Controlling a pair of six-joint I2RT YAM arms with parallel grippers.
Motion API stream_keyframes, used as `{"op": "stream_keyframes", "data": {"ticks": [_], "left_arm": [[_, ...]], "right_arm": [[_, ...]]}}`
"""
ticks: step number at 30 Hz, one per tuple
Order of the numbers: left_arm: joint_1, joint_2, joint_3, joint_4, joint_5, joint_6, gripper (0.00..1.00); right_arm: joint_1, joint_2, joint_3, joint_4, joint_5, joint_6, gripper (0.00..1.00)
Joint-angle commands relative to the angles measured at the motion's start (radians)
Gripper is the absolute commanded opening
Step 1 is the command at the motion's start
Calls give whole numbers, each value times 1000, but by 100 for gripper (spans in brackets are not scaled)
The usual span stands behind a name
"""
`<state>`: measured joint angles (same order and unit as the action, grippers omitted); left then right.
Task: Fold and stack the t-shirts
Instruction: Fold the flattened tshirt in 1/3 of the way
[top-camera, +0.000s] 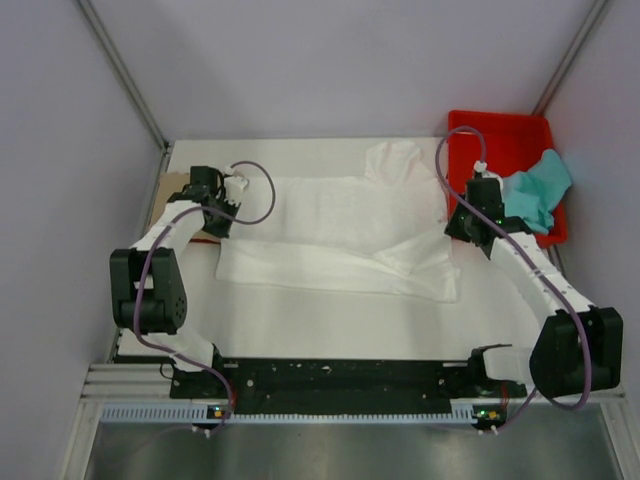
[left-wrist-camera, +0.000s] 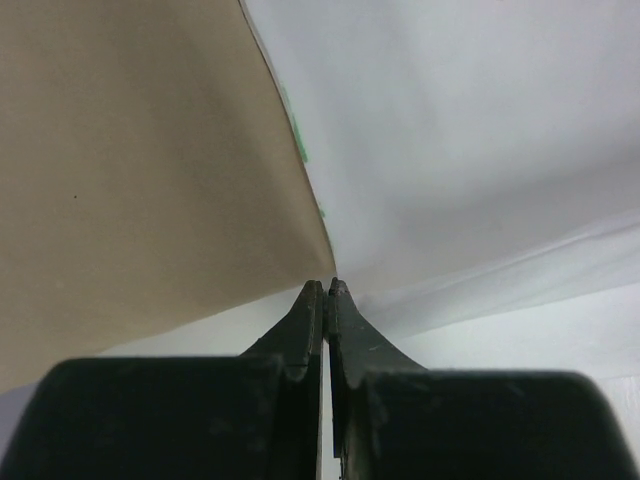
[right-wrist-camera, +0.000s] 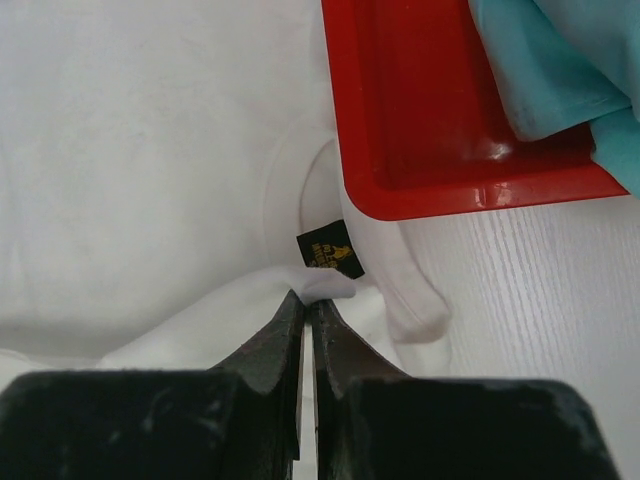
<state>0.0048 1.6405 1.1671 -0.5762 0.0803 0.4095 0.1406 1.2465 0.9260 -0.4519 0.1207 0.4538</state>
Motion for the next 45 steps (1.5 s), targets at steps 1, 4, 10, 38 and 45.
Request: {"op": "stream_keyframes", "data": {"ticks": [1,4,10,38,45], "left_arm": [[0,28,20,39,-14,-21,0],[0,25,25,41,-16,-28,0],[0,35,16,46,-37,-21,0],[-28,-165,-191,-113,19,65,48],[-29,-125,-213,-100,-5,58,48]], "right_arm": [[-9,47,59,65,46,-46,0],[-9,82,68,71,43,-56,0],[-10,146,73,116,-6,-60,0],[310,353,116,-130,-207,-240,63],[320,381,94,-149,-167,-270,56]]}}
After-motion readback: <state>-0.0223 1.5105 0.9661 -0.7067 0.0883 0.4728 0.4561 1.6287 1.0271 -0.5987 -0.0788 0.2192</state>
